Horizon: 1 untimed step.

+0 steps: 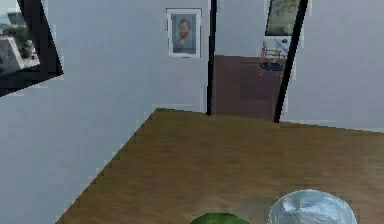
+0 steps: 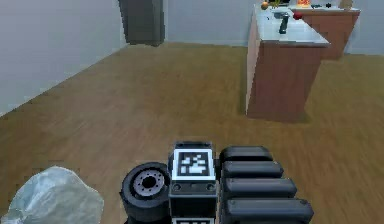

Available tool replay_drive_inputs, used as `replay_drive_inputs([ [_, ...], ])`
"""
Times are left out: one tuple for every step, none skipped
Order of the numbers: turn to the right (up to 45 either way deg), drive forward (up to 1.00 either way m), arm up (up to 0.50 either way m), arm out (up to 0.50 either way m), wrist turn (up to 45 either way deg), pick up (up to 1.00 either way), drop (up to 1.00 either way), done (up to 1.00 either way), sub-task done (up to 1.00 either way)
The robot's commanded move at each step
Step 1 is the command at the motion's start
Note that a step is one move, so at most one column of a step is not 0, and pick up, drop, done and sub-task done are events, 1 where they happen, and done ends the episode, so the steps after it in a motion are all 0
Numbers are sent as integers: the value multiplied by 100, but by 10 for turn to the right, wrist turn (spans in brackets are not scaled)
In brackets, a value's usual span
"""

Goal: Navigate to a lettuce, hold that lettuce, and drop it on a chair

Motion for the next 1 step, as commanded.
replay_drive_inputs([
  [0,55,0,0,0,0,0,0,0],
])
